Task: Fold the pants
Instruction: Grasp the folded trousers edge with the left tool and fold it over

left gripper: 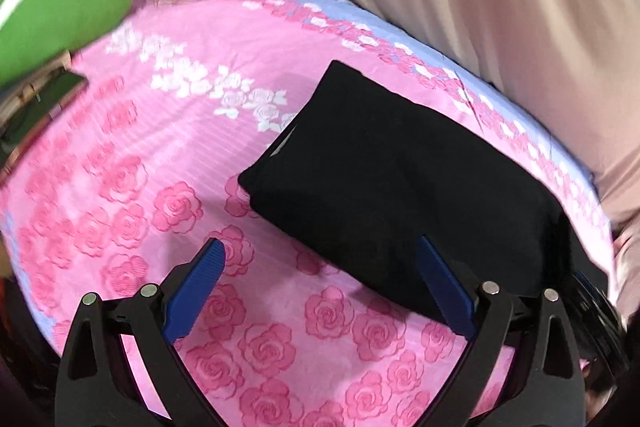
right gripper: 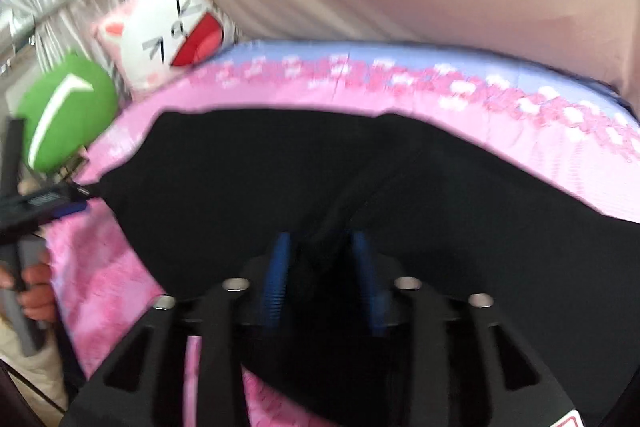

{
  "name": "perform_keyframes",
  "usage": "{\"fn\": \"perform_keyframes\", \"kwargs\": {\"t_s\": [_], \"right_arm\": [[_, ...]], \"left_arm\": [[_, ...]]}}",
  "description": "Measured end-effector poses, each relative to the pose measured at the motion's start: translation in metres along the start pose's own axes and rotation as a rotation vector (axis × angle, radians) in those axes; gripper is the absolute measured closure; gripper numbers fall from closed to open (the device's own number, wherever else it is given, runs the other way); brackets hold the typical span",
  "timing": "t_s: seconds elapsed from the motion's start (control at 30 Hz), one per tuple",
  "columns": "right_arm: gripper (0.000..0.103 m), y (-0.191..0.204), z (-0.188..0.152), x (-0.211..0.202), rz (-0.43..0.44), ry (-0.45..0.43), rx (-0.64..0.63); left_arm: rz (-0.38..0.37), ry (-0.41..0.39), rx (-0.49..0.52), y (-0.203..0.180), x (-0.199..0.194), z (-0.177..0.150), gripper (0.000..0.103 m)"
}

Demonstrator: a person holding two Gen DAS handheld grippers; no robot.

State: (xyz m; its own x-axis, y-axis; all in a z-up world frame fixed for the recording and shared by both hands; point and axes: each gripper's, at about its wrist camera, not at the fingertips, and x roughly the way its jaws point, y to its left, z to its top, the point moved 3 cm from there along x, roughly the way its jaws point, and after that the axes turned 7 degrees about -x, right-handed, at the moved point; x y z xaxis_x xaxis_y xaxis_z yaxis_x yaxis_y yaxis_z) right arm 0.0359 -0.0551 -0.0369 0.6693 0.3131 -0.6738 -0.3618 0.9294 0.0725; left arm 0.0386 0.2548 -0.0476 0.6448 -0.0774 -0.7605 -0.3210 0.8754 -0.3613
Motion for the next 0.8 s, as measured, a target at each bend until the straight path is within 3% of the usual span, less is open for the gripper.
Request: {"fn": "perform_keyframes", "kwargs": {"t_s": [0.1,0.17,0.23,0.27,0.3,0.33,0.4,0.47,0.63,0.8], "right_arm": [[0.054,-0.004,-0.003,-0.035,-0.038,-0.039,-0.004],[0.049,-0.009,-0.012,-0.051,-0.062,-0.044,-0.006],[0.041,-0.013,-0.022,-0.061,-0.100,-0.039,-0.010],[0.041,-0.015,-0.027,-0.066,-0.114,-0.034,-0.009],[0.041,-0.016,-0.034,-0.069,-0.125,-0.031,-0.010],[0.041,-0.019,-0.041,-0.074,-0.134,-0.029,-0.004],[0.041,-0.028,-0.054,-0.079,-0.140,-0.007,0.021],[0.041,-0.037,-0.064,-0.084,-0.133,-0.007,0.056],[0.041,-0.053,-0.073,-0.095,-0.129,-0.030,0.096],[0.041,-0.071,-0.082,-0.101,-0.133,-0.051,0.143]], "left_arm": [[-0.066,0.050,-0.065,-0.002,0.018,0.005,0.009],[-0.078,0.036,-0.087,-0.007,0.024,0.010,0.009],[-0.094,0.039,-0.083,-0.015,0.033,0.016,0.015],[-0.081,0.027,-0.084,-0.018,0.034,0.018,0.025],[-0.060,0.017,-0.063,-0.024,0.035,0.020,0.061],[-0.036,0.015,-0.053,-0.028,0.037,0.021,0.086],[-0.046,0.008,-0.058,-0.034,0.032,0.023,0.088],[-0.063,-0.051,-0.007,-0.054,0.006,0.026,0.088],[-0.216,-0.154,0.169,-0.136,-0.062,0.016,0.088],[-0.339,-0.097,0.384,-0.234,-0.078,-0.041,0.088]]}}
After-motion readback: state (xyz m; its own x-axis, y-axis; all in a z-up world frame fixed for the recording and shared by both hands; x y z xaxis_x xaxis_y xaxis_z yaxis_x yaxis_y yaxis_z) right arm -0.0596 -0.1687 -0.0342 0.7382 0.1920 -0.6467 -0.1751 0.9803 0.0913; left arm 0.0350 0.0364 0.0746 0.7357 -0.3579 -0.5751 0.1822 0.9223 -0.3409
